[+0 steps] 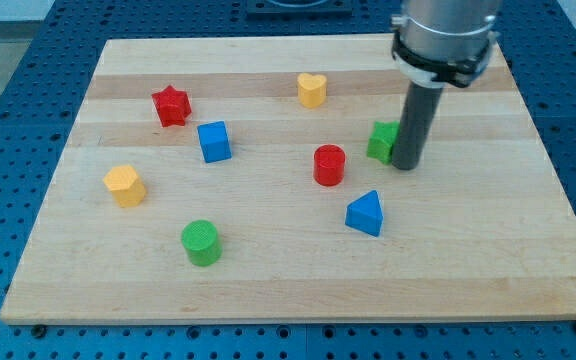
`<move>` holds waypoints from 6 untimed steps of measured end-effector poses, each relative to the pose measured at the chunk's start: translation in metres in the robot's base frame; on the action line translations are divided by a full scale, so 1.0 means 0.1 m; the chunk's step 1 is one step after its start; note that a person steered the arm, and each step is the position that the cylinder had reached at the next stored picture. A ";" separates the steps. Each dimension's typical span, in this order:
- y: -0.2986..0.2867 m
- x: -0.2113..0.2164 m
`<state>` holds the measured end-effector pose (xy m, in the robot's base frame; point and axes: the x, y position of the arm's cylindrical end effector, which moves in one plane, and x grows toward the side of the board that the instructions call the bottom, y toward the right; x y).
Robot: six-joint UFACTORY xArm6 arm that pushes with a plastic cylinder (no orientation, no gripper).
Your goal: Move the green star to the center of the board
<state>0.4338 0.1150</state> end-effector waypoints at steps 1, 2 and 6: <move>-0.21 -0.15; 0.34 -0.15; -0.92 -0.48</move>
